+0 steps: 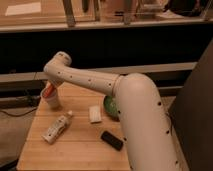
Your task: Place the pepper in the ceramic cup
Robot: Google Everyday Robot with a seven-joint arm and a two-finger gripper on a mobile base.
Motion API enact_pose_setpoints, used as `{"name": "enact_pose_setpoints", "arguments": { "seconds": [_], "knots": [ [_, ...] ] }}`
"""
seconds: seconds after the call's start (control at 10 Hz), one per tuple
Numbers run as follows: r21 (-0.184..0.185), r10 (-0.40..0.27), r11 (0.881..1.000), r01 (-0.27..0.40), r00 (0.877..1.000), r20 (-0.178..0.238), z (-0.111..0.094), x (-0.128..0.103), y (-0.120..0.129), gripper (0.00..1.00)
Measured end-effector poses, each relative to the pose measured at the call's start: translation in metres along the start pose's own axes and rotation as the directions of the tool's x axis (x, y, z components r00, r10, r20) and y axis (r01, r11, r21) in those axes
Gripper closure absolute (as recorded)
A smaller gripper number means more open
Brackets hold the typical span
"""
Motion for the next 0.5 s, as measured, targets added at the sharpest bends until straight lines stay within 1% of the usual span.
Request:
{"name": "enact_pose_setpoints", "arguments": {
  "seconds": [0.2,0.5],
  "knots": [
    [0.006,-0.009,1.000,0.009,1.000,0.002,0.0002,-0.0014,0.0012,1.00],
    [0.019,-0.047,0.999,0.047,0.999,-0.005,0.0019,-0.0079,0.0015,1.00]
  ]
}}
